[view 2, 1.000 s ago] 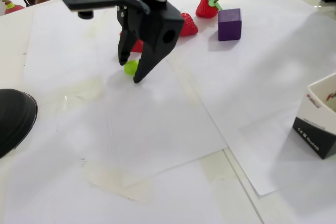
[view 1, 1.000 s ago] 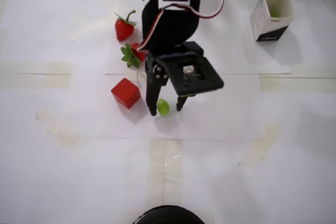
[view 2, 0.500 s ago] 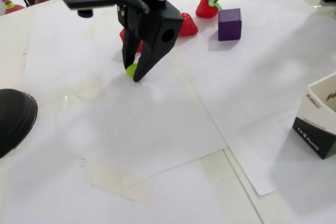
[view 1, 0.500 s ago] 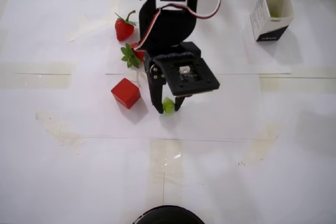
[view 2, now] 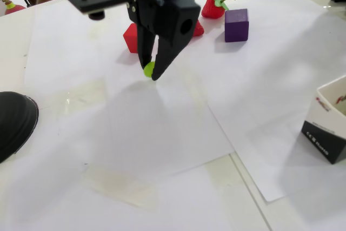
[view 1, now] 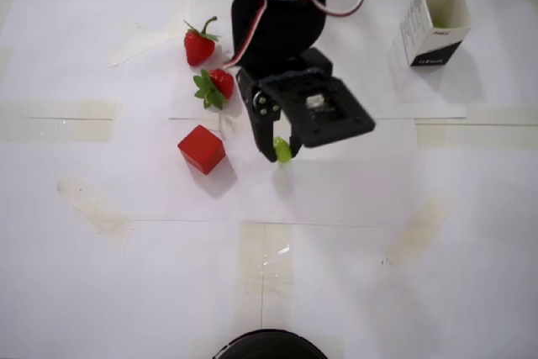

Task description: Pick up the grapes and place them in the box.

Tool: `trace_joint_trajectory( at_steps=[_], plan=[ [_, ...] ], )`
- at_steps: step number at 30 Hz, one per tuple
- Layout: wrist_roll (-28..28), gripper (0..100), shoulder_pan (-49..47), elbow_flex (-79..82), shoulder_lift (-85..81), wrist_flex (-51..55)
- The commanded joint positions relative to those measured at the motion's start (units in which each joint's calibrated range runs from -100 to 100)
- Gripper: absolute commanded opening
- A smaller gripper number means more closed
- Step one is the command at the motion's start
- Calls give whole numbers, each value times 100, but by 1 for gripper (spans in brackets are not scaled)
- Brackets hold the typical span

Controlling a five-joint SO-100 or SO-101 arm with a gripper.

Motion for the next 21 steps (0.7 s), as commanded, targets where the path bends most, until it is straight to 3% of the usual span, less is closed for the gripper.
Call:
trace_joint_trajectory(
  at_steps=[1,9,15,21],
  plan=[
    [29,8,-372,-1218,-1462,1716],
    [-366,8,-1916,-1763,-2700,3881],
    [-825,7,-3100,-545,-3139,3881],
    [-982,6,-3511,600,-3130,3325]
  ],
)
